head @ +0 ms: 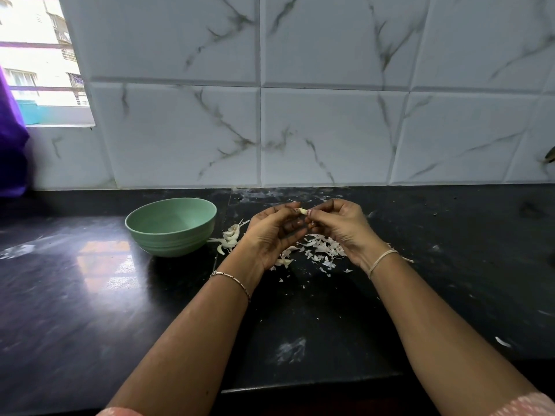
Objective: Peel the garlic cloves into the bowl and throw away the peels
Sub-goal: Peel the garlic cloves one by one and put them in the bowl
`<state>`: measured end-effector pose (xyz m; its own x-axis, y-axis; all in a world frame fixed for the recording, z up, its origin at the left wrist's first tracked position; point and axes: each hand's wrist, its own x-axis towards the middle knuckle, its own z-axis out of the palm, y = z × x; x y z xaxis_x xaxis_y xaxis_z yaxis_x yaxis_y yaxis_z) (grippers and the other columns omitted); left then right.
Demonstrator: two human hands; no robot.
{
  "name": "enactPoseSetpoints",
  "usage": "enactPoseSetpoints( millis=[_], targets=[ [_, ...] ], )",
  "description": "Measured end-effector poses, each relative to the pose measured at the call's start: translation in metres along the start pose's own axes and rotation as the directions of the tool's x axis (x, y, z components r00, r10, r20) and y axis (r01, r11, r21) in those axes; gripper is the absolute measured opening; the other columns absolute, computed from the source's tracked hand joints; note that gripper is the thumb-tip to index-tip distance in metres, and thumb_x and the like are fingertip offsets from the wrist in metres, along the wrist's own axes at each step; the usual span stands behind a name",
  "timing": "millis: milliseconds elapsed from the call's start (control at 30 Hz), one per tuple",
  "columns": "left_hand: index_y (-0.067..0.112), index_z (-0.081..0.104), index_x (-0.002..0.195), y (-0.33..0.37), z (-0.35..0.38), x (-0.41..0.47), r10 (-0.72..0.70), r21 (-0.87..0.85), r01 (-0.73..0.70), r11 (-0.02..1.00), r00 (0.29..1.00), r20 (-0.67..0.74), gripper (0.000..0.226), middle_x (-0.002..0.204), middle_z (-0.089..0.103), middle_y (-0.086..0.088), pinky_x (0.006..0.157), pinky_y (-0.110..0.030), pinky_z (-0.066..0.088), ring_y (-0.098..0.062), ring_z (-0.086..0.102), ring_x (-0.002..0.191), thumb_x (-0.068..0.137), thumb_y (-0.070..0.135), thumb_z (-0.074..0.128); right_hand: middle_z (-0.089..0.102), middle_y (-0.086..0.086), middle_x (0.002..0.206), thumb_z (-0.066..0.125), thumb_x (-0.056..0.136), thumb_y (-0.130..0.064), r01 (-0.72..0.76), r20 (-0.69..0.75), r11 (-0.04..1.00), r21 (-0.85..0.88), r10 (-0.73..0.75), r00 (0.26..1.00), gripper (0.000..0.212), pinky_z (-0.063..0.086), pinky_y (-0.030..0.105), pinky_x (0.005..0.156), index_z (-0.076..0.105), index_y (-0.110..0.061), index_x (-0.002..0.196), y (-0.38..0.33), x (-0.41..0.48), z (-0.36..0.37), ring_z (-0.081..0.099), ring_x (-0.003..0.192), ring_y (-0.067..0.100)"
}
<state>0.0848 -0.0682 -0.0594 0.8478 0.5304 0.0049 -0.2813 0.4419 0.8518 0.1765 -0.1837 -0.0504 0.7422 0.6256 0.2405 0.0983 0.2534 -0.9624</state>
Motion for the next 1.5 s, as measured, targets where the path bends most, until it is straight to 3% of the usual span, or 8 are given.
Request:
enactPoseSetpoints(
  millis=[167, 400, 867, 967, 1133, 1267, 1367, 1500],
  targets=[
    [0.007, 0.065, 0.091, -0.001, -0.001, 0.0, 0.05, 0.163, -0.052, 0.985, 0.999, 0.015, 0.01, 0.08, 0.072, -0.008, 0.071, -0.034, 0.06, -0.014, 0.07, 0.066, 0.084, 0.004, 0.071, 0.069, 0.009, 0.077, 0.073, 0.081, 0.003, 0.178, -0.042, 0.957, -0.228, -0.193, 0.98, 0.009, 0.055, 0.02, 0.064, 0.069, -0.004, 0.084, 0.007, 0.004, -0.001, 0.065, 0.066, 0.011],
    [0.005, 0.068, 0.089, -0.003, 0.0, 0.001, 0.147, 0.308, -0.135, 0.942, 0.989, -0.016, 0.009, 0.071, 0.066, -0.003, 0.061, -0.028, 0.059, -0.012, 0.064, 0.059, 0.082, 0.001, 0.072, 0.072, -0.007, 0.084, 0.075, 0.082, -0.008, 0.313, 0.01, 0.726, -0.612, -0.389, 0.921, 0.01, 0.055, 0.015, 0.072, 0.072, -0.017, 0.087, 0.016, 0.01, -0.004, 0.068, 0.078, 0.005],
    [0.0, 0.069, 0.09, -0.007, 0.002, 0.003, 0.141, 0.33, -0.128, 0.935, 0.99, -0.016, 0.011, 0.063, 0.069, -0.001, 0.055, -0.021, 0.055, -0.01, 0.06, 0.052, 0.08, -0.001, 0.074, 0.062, -0.004, 0.086, 0.06, 0.089, -0.019, 0.315, 0.118, 0.431, -0.846, -0.424, 0.898, 0.002, 0.049, 0.029, 0.067, 0.059, -0.019, 0.089, 0.021, 0.012, -0.004, 0.058, 0.076, 0.012],
    [0.0, 0.07, 0.094, -0.007, 0.001, 0.003, 0.134, 0.342, -0.124, 0.931, 0.991, -0.005, 0.013, 0.067, 0.069, -0.002, 0.058, -0.023, 0.056, -0.012, 0.059, 0.057, 0.082, 0.0, 0.073, 0.06, -0.002, 0.088, 0.057, 0.09, -0.017, 0.277, 0.087, 0.427, -0.861, -0.413, 0.907, 0.002, 0.042, 0.026, 0.068, 0.057, -0.017, 0.092, 0.02, 0.013, -0.005, 0.055, 0.077, 0.014],
    [0.004, 0.07, 0.097, -0.008, 0.0, 0.005, 0.121, 0.351, -0.117, 0.929, 0.993, 0.011, 0.012, 0.077, 0.063, -0.002, 0.066, -0.03, 0.06, -0.01, 0.061, 0.067, 0.086, 0.002, 0.069, 0.061, 0.0, 0.094, 0.057, 0.093, -0.014, 0.186, -0.015, 0.485, -0.855, -0.381, 0.924, 0.007, 0.05, 0.033, 0.08, 0.064, -0.015, 0.096, 0.02, 0.02, -0.019, 0.061, 0.088, 0.019],
    [0.007, 0.069, 0.091, -0.008, 0.001, 0.004, 0.097, 0.327, -0.101, 0.94, 0.995, 0.028, 0.012, 0.079, 0.059, -0.004, 0.067, -0.033, 0.062, -0.009, 0.061, 0.067, 0.092, -0.001, 0.06, 0.062, 0.001, 0.096, 0.065, 0.092, -0.02, 0.199, -0.054, 0.749, -0.632, -0.298, 0.953, 0.014, 0.058, 0.043, 0.08, 0.072, -0.011, 0.099, 0.015, 0.02, -0.018, 0.067, 0.084, 0.023],
    [0.009, 0.067, 0.093, -0.007, 0.001, 0.004, 0.1, 0.315, -0.102, 0.943, 0.995, 0.023, 0.013, 0.078, 0.061, -0.003, 0.066, -0.033, 0.061, -0.009, 0.06, 0.065, 0.092, -0.002, 0.059, 0.072, 0.002, 0.086, 0.074, 0.085, -0.014, 0.197, -0.008, 0.871, -0.45, -0.224, 0.974, 0.005, 0.058, 0.036, 0.08, 0.073, -0.019, 0.085, 0.009, 0.013, -0.014, 0.069, 0.082, 0.017],
    [0.008, 0.062, 0.105, -0.007, -0.002, 0.008, 0.109, 0.294, -0.097, 0.951, 0.994, -0.024, 0.022, 0.088, 0.068, -0.009, 0.066, -0.034, 0.061, -0.018, 0.067, 0.075, 0.087, -0.003, 0.066, 0.072, 0.002, 0.083, 0.078, 0.079, -0.005, 0.21, 0.077, 0.853, -0.479, -0.197, 0.977, 0.011, 0.054, 0.021, 0.072, 0.072, -0.011, 0.085, 0.01, 0.011, -0.014, 0.068, 0.077, 0.009]
  ],
)
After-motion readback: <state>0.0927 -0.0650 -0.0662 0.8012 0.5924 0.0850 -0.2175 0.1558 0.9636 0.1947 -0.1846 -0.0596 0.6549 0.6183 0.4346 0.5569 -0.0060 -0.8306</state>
